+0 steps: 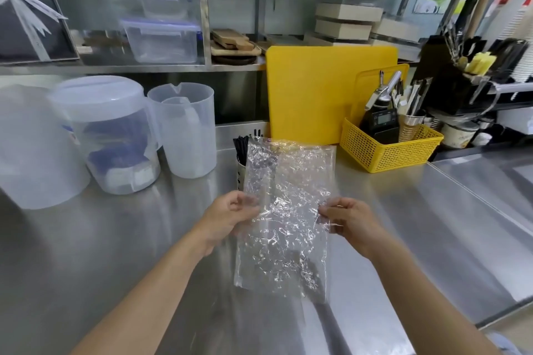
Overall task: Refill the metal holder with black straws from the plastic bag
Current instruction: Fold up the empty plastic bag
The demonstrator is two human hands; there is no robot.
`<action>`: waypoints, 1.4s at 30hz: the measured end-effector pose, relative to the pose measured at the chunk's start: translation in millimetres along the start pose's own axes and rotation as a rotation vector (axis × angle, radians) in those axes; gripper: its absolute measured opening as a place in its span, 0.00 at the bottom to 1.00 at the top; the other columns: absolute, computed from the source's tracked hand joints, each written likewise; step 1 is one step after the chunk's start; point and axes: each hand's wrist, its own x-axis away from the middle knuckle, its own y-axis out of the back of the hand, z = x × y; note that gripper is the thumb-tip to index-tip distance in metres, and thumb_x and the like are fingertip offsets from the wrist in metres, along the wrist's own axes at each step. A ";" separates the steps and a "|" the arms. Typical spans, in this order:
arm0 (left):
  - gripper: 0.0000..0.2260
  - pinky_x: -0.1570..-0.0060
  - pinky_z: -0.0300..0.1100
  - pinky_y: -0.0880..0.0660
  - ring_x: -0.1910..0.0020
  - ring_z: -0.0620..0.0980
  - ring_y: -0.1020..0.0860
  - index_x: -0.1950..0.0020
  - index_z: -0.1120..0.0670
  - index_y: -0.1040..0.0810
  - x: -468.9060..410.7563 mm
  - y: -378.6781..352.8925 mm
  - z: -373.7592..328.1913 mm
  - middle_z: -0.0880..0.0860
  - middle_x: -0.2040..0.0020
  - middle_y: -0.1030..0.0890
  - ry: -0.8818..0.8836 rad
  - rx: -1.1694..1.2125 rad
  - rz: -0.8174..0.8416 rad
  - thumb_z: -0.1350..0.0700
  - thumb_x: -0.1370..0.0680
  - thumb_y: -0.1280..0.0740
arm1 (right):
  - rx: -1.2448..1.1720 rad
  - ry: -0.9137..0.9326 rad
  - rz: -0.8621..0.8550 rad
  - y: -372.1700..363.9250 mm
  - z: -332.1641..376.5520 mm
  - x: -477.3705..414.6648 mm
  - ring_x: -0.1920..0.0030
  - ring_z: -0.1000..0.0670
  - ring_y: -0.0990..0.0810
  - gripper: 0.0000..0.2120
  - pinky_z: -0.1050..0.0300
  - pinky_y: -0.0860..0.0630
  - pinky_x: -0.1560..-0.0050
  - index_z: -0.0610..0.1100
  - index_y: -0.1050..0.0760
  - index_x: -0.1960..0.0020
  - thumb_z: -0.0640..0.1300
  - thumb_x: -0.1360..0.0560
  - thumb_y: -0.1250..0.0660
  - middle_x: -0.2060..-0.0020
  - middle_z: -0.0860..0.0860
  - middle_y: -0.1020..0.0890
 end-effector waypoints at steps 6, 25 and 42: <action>0.05 0.63 0.37 0.27 0.61 0.50 0.23 0.58 0.54 0.22 7.4 11.3 3.6 0.57 0.58 0.20 -0.022 0.026 -0.180 0.64 0.27 0.33 | 0.031 -0.007 0.138 -15.7 4.6 1.2 0.70 0.54 0.20 0.06 0.58 0.26 0.66 0.43 0.22 0.59 0.33 0.30 0.31 0.69 0.50 0.18; 0.10 0.73 0.39 0.25 0.66 0.53 0.24 0.53 0.53 0.22 26.6 31.1 17.5 0.57 0.56 0.20 0.122 0.456 -0.060 0.59 0.22 0.43 | 0.078 0.103 0.230 -20.9 -9.2 -1.7 0.67 0.51 0.18 0.20 0.61 0.26 0.72 0.38 0.21 0.75 0.21 0.33 0.42 0.66 0.48 0.15; 0.17 0.51 0.45 0.32 0.52 0.52 0.23 0.43 0.60 0.27 33.0 42.6 42.2 0.52 0.55 0.18 0.221 0.155 -0.193 0.58 0.29 0.29 | 0.102 -0.093 0.432 -44.6 -37.1 4.0 0.64 0.44 0.26 0.22 0.52 0.25 0.61 0.38 0.21 0.51 0.55 0.36 0.26 0.63 0.42 0.24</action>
